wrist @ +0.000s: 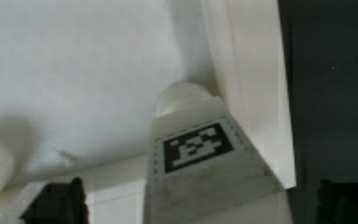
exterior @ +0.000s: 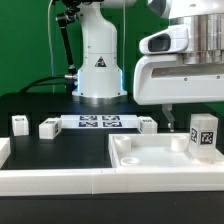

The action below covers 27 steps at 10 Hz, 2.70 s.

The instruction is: Assemble square table

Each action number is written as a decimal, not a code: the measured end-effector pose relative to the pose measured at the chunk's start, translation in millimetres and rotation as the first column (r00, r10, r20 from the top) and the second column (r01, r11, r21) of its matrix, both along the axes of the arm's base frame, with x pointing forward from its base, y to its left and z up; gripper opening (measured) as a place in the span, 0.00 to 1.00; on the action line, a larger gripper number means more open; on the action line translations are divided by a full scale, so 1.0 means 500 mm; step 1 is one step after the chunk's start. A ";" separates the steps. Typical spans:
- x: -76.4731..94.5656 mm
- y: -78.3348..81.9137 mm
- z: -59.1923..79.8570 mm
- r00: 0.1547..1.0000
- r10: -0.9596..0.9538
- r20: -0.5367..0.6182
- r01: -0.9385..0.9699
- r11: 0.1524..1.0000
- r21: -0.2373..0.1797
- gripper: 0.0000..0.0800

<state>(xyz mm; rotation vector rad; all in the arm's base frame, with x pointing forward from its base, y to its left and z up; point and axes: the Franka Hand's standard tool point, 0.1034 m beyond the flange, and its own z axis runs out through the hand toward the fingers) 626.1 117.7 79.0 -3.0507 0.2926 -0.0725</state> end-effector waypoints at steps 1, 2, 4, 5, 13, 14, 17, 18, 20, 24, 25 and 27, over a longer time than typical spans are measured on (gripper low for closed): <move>0.001 -0.003 0.001 0.991 0.136 0.012 -0.136 0.991 -0.017 0.81; 0.002 -0.010 0.000 0.978 0.207 0.019 -0.207 0.978 -0.023 0.81; 0.002 -0.013 -0.001 0.964 0.267 0.023 -0.266 0.964 -0.028 0.58; 0.002 -0.013 -0.001 0.964 0.266 0.023 -0.265 0.964 -0.028 0.58; -0.002 -0.004 -0.007 0.949 -0.316 -0.020 0.316 0.948 0.038 0.37; -0.004 0.001 -0.008 0.909 -0.415 -0.033 0.416 0.909 0.038 0.37; -0.009 0.015 -0.009 0.688 -0.720 -0.088 0.725 0.688 0.040 0.37; -0.009 0.019 -0.009 0.604 -0.790 -0.108 0.796 0.603 0.040 0.37; -0.007 0.016 -0.009 0.453 -0.879 -0.148 0.891 0.452 0.043 0.37; -0.006 0.012 -0.008 0.472 -0.869 -0.151 0.881 0.470 0.048 0.37; -0.007 0.009 -0.006 0.548 -0.824 -0.146 0.835 0.548 0.046 0.58; -0.002 0.001 0.002 0.773 -0.623 -0.116 0.630 0.776 0.031 0.77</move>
Offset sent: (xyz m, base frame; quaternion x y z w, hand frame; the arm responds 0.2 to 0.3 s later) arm 0.0000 0.0000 0.0000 0.0000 0.0000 -0.0650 0.9979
